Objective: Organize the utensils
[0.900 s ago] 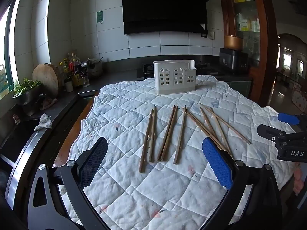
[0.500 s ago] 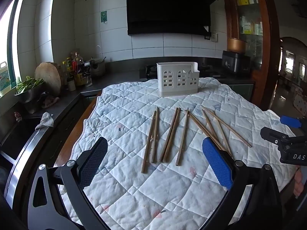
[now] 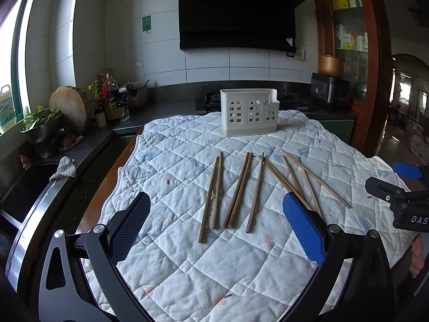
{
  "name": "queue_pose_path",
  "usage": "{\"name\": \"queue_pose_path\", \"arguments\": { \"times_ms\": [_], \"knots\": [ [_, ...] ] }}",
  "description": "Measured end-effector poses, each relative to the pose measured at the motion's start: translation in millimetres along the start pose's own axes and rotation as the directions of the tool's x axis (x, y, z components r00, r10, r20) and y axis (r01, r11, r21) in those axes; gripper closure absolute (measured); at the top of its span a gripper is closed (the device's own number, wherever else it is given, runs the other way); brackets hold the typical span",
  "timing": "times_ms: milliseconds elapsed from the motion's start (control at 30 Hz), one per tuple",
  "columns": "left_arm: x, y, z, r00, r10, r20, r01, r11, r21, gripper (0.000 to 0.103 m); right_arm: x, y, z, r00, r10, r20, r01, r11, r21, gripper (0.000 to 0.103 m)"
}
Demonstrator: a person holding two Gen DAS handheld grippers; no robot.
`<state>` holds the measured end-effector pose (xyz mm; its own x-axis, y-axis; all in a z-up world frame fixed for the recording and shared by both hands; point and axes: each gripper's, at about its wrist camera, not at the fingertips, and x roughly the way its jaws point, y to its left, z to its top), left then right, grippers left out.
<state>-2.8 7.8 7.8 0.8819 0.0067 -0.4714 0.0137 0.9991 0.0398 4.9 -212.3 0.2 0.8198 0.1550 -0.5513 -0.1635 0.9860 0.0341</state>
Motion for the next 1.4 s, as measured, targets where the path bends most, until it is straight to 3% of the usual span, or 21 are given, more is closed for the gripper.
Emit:
{"name": "queue_pose_path", "arguments": {
  "times_ms": [1400],
  "knots": [
    [0.8,1.7,-1.4,1.0,0.0,-0.003,0.0,1.0,-0.005,0.005,-0.5,7.3,-1.5,1.0,0.01,0.002,-0.01,1.0,-0.005,0.006]
  ]
}}
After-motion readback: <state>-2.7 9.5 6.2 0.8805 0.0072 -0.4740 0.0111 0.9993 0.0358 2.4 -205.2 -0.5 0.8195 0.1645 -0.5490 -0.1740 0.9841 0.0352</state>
